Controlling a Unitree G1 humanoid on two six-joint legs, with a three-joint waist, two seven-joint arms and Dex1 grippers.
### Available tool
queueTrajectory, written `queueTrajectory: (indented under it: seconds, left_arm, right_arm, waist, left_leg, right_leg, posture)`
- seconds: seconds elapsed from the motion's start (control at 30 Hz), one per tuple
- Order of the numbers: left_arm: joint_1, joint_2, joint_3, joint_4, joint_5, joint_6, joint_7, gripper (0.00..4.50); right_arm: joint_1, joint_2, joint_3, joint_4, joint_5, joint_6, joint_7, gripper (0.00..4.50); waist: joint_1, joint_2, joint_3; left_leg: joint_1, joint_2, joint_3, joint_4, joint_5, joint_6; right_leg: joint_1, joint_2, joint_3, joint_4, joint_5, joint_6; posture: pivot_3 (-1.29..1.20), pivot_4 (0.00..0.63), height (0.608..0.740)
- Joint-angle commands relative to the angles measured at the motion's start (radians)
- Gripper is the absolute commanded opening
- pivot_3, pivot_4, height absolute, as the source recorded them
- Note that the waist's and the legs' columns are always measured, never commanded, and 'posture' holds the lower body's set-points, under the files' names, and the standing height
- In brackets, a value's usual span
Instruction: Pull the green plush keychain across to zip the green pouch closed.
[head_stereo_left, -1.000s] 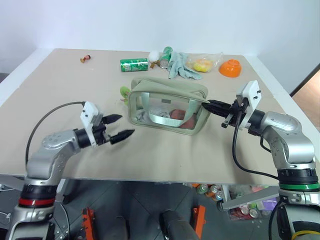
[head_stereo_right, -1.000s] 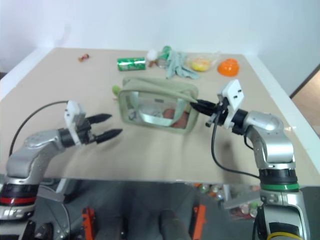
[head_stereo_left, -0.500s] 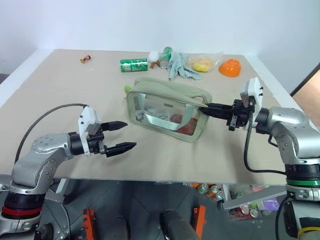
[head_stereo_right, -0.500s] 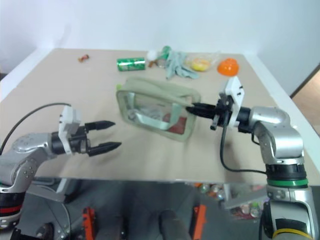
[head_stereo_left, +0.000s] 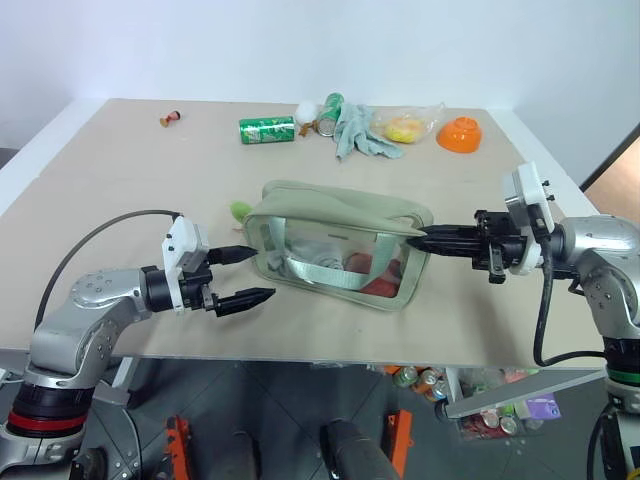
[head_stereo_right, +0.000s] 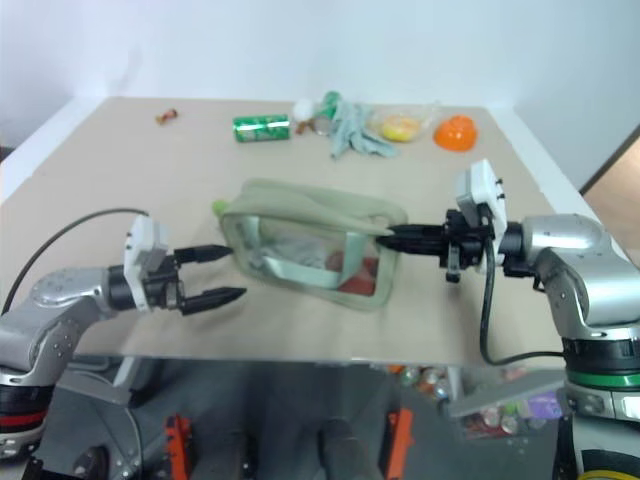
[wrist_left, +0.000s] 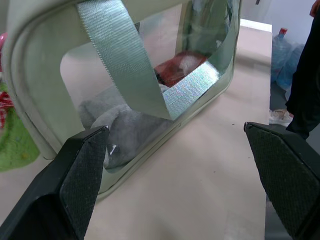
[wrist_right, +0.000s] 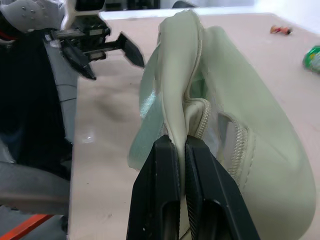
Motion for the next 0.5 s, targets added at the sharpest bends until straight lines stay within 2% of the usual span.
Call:
queueTrajectory:
  seconds: [0.03, 0.23, 0.5]
  left_arm:
    - [-0.024, 0.004, 0.007, -0.004, 0.001, -0.031, -0.009, 4.47]
    - [-0.028, 0.006, 0.006, 0.021, 0.009, -0.055, -0.014, 4.47]
    - [-0.016, 0.006, 0.009, 0.031, 0.017, -0.076, -0.022, 4.47]
  right_arm:
    - [-0.01, 0.024, -0.006, -0.008, -0.034, -0.075, -0.029, 0.0]
    - [-0.023, 0.049, 0.048, 0.094, -0.165, -0.273, -0.01, 0.0]
    - [-0.016, 0.039, 0.044, 0.118, -0.183, -0.295, -0.016, 0.0]
  waist:
    - [-0.001, 0.0, 0.0]
    - [-0.005, 0.0, 0.0]
    - [-0.006, 0.0, 0.0]
  left_leg:
    - [0.0, 0.0, 0.0, 0.0, 0.0, 0.0]
    - [0.001, 0.0, 0.0, 0.0, 0.0, 0.0]
    - [0.001, 0.0, 0.0, 0.0, 0.0, 0.0]
  right_leg:
    - [0.0, 0.0, 0.0, 0.0, 0.0, 0.0]
    - [0.0, 0.0, 0.0, 0.001, 0.0, 0.0]
    - [0.0, 0.001, 0.0, 0.002, 0.0, 0.0]
  posture:
    - [0.0, 0.15, 0.74]
    - [0.0, 0.15, 0.74]
    - [0.0, 0.15, 0.74]
